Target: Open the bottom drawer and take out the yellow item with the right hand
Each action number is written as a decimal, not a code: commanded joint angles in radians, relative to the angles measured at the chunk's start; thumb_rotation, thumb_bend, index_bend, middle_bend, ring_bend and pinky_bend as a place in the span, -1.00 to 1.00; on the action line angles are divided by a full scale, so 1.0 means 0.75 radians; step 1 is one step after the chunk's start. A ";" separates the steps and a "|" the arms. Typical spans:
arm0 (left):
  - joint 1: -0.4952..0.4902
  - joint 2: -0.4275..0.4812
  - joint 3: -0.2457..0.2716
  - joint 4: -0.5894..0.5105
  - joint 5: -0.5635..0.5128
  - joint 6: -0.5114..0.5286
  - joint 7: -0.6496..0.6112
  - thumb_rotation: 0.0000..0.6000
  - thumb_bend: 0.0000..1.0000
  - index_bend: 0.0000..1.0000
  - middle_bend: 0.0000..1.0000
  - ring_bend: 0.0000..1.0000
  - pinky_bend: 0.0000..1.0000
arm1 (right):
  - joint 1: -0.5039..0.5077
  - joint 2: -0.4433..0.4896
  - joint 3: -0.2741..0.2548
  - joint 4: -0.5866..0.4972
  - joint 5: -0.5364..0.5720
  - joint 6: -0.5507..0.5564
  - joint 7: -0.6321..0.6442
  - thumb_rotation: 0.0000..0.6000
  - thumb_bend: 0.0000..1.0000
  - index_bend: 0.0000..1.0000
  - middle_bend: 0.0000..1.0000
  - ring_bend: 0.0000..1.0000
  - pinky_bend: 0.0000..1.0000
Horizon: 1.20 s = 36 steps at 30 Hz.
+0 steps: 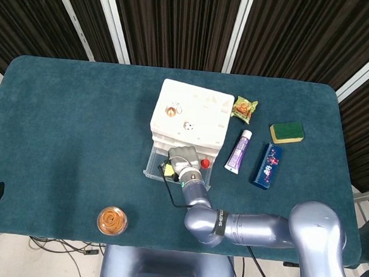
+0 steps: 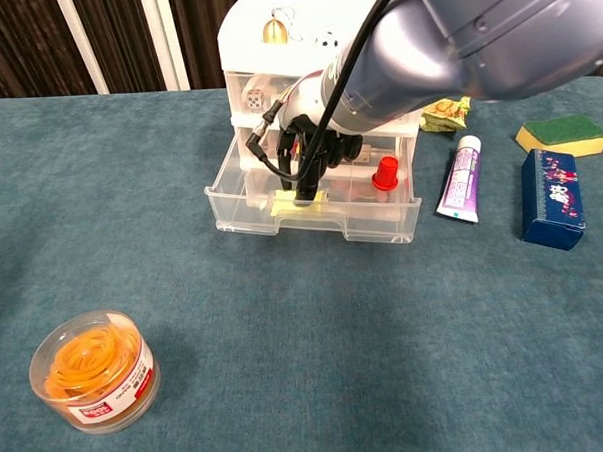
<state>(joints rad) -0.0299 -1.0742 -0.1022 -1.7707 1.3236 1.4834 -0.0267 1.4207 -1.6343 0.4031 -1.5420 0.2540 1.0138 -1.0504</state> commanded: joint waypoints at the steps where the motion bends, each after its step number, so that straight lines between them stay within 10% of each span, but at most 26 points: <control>1: 0.000 0.000 0.000 0.000 0.000 -0.001 -0.001 1.00 -0.20 -0.86 -0.99 -1.00 -1.00 | 0.008 -0.009 0.002 0.021 0.010 -0.010 -0.007 1.00 -0.90 -0.22 1.00 1.00 1.00; 28: -0.001 0.005 0.004 -0.003 -0.003 -0.009 0.001 1.00 -0.20 -0.85 -0.99 -1.00 -1.00 | 0.035 -0.043 -0.019 0.092 0.029 -0.026 -0.071 1.00 -0.94 0.06 1.00 1.00 1.00; 36: -0.001 0.008 0.004 -0.004 -0.004 -0.012 -0.008 1.00 -0.20 -0.85 -0.99 -1.00 -1.00 | 0.008 -0.056 -0.012 0.088 -0.061 -0.014 -0.004 1.00 -0.45 0.21 1.00 1.00 1.00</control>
<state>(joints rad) -0.0310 -1.0681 -0.0993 -1.7737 1.3202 1.4741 -0.0325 1.4341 -1.6735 0.3893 -1.4733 0.2216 1.0005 -1.0684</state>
